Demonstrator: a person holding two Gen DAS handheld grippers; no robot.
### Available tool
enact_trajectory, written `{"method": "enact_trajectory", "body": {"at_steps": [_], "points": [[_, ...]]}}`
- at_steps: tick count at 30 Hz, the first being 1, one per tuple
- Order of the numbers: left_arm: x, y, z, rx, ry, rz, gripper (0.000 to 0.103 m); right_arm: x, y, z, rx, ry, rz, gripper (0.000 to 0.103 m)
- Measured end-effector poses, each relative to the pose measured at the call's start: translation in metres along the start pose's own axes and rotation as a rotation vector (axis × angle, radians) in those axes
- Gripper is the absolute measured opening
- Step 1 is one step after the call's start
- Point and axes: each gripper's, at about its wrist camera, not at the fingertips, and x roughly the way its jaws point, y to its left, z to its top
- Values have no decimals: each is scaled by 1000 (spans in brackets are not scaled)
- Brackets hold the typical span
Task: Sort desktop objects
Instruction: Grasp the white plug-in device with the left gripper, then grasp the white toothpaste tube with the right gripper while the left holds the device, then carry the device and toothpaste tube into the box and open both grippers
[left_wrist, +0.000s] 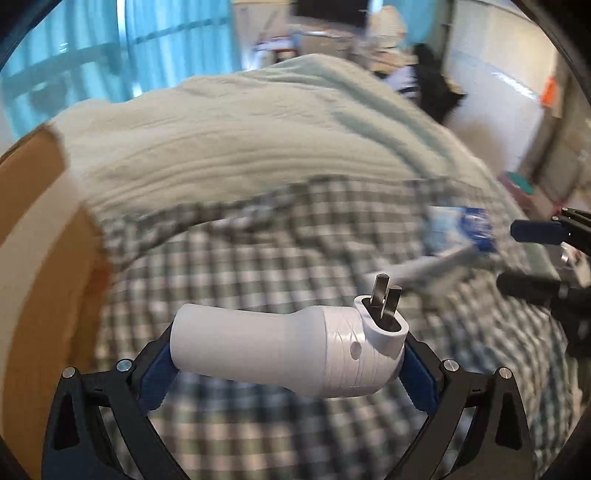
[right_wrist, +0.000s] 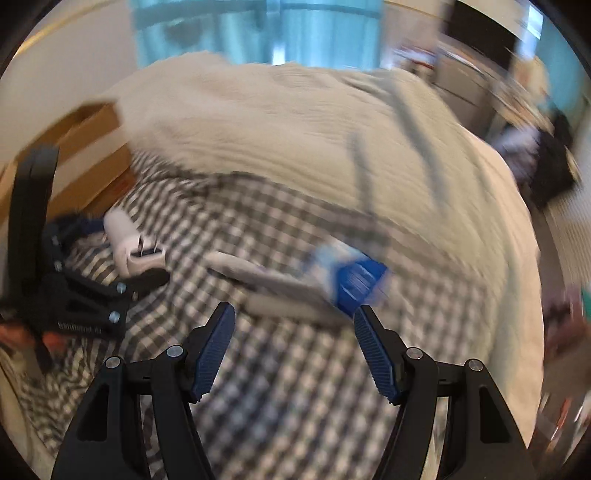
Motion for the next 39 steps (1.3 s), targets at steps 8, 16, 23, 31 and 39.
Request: {"method": "enact_trajectory", "body": {"at_steps": [8, 16, 23, 31, 39], "points": [[7, 25, -12, -53, 66, 21, 102, 74, 44, 22, -258, 162, -137, 45], [-17, 25, -16, -49, 47, -21, 102, 60, 37, 26, -154, 168, -163, 19], [-53, 6, -11, -7, -2, -68, 102, 6, 40, 36, -69, 93, -159, 14], [-136, 8, 2, 7, -138, -131, 102, -89, 68, 53, 28, -65, -120, 14], [-231, 69, 21, -46, -275, -85, 102, -182, 133, 94, 16, -298, -29, 14]]}}
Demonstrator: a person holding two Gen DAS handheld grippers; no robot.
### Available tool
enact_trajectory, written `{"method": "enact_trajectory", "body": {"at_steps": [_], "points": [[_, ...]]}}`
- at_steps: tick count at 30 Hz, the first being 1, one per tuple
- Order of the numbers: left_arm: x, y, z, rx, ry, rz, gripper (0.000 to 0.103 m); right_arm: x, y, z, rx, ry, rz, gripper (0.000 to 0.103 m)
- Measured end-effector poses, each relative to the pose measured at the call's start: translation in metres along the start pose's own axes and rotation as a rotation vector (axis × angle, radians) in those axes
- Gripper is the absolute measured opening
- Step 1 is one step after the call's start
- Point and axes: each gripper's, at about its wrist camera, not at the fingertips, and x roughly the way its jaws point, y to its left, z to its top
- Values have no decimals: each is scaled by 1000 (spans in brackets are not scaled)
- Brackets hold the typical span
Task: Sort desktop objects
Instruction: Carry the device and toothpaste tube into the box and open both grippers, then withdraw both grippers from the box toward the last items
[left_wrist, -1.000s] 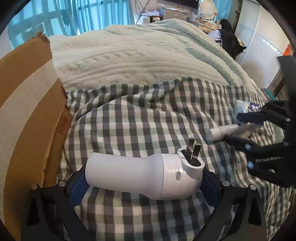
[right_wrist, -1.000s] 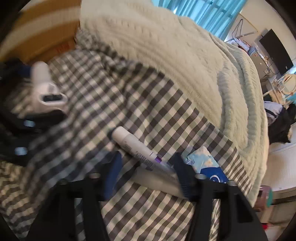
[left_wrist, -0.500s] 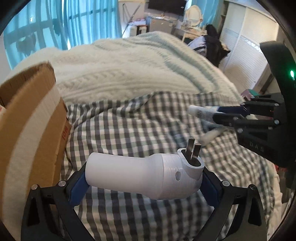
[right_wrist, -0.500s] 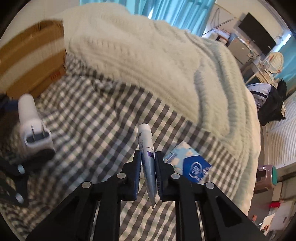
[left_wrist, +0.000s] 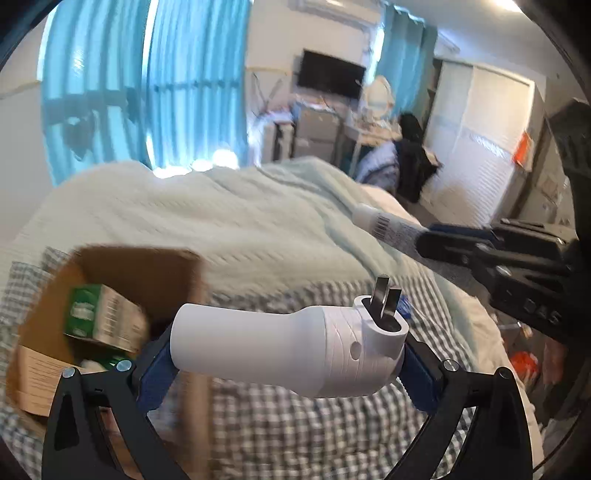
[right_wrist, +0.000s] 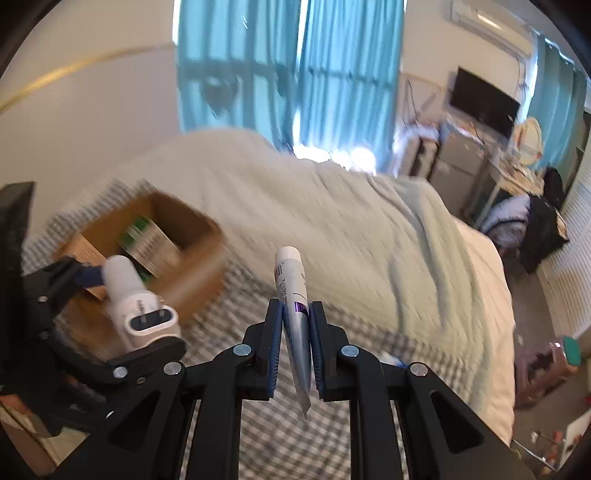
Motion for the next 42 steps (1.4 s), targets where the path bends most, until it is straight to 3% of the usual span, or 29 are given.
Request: {"method": "enact_trajectory", "body": {"at_steps": [5, 8, 15, 18, 20, 21, 26, 30, 33, 36, 40, 42], "points": [[-22, 66, 14, -53, -46, 153, 102, 0, 58, 30, -30, -55, 127, 14], [-17, 108, 8, -100, -8, 230, 102, 25, 92, 39, -42, -25, 214, 14], [3, 149, -25, -102, 109, 216, 103, 94, 125, 42, 35, 57, 291, 15], [10, 153, -33, -92, 144, 236, 103, 113, 123, 40, 112, 84, 328, 20], [16, 157, -36, -101, 182, 222, 103, 122, 123, 42, 137, 102, 347, 50], [18, 159, -37, -108, 196, 216, 103, 121, 122, 42, 137, 95, 335, 53], [10, 151, -42, -64, 194, 248, 103, 111, 115, 39, 133, 91, 313, 54], [1, 140, -39, -56, 172, 184, 103, 104, 113, 31, 157, 120, 375, 56], [-6, 128, -37, -24, 141, 164, 103, 94, 126, 31, 94, 127, 460, 56], [-12, 119, -32, -5, 109, 133, 103, 100, 143, 29, -8, 190, 472, 56], [-12, 111, -31, 1, 114, 122, 103, 103, 131, 25, 59, 194, 506, 56], [-8, 111, -31, -5, 124, 117, 103, 101, 121, 22, 75, 186, 477, 56]]}}
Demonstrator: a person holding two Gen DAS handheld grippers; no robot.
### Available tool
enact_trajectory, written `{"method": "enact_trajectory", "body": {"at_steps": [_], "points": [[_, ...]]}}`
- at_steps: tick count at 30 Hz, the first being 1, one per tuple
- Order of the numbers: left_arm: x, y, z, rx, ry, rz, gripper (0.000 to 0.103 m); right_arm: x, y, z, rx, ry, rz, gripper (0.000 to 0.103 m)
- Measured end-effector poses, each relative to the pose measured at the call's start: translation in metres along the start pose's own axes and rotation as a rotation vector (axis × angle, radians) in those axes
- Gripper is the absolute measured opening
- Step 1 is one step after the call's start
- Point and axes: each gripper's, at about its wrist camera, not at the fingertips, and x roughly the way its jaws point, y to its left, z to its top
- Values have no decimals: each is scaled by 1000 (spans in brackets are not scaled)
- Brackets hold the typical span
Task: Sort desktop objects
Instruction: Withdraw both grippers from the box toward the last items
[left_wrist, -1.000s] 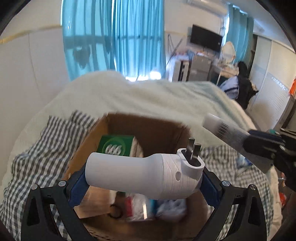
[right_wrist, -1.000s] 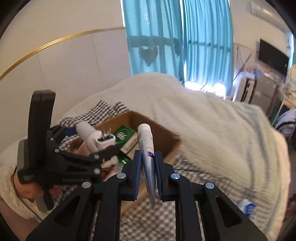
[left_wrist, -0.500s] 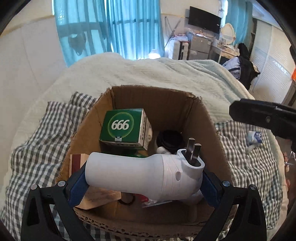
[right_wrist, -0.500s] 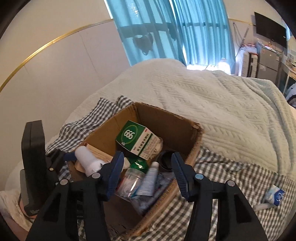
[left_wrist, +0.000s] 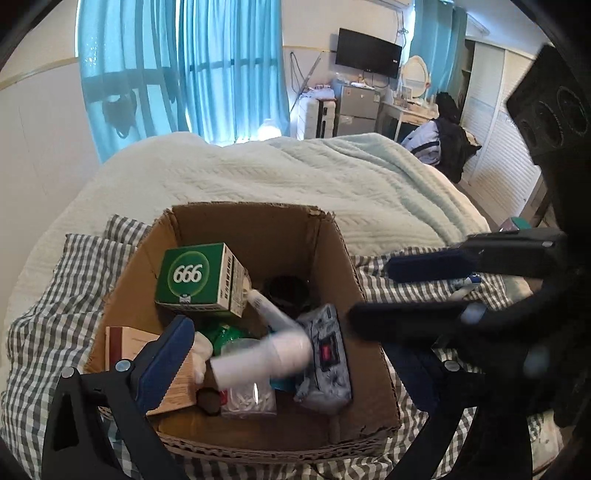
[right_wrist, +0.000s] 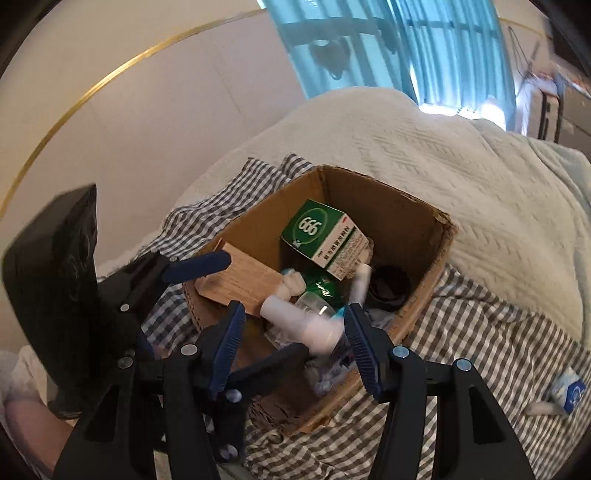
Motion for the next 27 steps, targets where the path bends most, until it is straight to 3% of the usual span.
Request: {"method": "enact_trajectory", "body": {"at_steps": [6, 9, 14, 21, 25, 27], "points": [[8, -23, 4, 2, 17, -27, 103, -39, -50, -18, 130, -74, -136, 56], [7, -48, 7, 35, 1, -50, 103, -68, -83, -37, 198, -102, -277, 56], [11, -93, 9, 73, 3, -117, 103, -107, -118, -68, 260, -131, -426, 64], [34, -171, 3, 138, 20, -189, 103, -152, -164, -120, 325, -155, -545, 69], [66, -216, -6, 179, 53, -189, 103, -174, -199, -154, 393, -168, -597, 83], [88, -240, -13, 202, 70, -200, 103, -181, -215, -170, 429, -176, -618, 85]]}}
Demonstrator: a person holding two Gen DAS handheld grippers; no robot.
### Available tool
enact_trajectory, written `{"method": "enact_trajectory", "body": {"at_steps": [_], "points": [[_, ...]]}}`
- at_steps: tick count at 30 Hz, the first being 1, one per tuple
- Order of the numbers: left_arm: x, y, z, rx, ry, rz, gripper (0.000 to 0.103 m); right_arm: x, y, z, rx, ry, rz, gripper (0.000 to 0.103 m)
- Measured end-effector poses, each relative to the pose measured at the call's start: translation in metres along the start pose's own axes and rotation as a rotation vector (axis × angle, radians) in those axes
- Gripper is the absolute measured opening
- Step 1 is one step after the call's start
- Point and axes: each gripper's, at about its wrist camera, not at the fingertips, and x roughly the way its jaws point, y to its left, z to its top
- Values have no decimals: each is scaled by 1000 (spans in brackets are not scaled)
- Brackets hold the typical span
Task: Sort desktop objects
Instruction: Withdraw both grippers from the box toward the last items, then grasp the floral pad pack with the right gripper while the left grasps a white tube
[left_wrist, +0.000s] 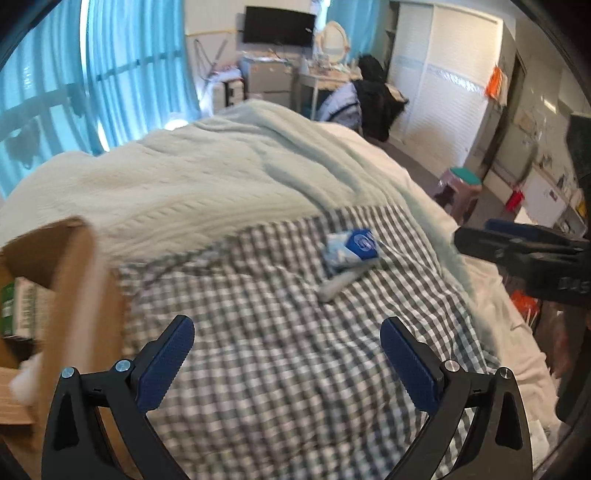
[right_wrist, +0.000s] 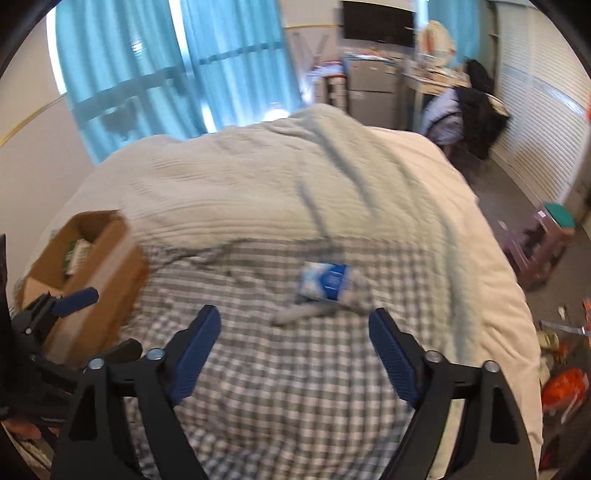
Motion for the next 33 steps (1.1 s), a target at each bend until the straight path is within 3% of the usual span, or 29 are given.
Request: {"method": "enact_trajectory", "body": {"at_steps": [8, 12, 17, 19, 21, 23, 27, 33], "points": [[95, -53, 6, 117, -2, -67, 101, 30, -78, -23, 81, 49, -6, 85], [143, -65, 13, 168, 52, -52, 77, 46, -98, -31, 125, 73, 6, 85], [182, -67, 14, 197, 99, -76, 73, 66, -106, -31, 122, 88, 14, 85], [199, -71, 10, 229, 167, -122, 55, 72, -105, -28, 111, 87, 15, 85], [200, -72, 9, 265, 175, -141, 20, 78, -103, -24, 94, 86, 11, 85], [195, -69, 12, 280, 183, -177, 15, 83, -98, -19, 66, 80, 10, 85], [172, -44, 16, 142, 206, -234, 13, 93, -79, -8, -16, 62, 41, 85], [132, -9, 16, 106, 224, -217, 13, 122, -37, 0, -131, 110, 165, 85]]}}
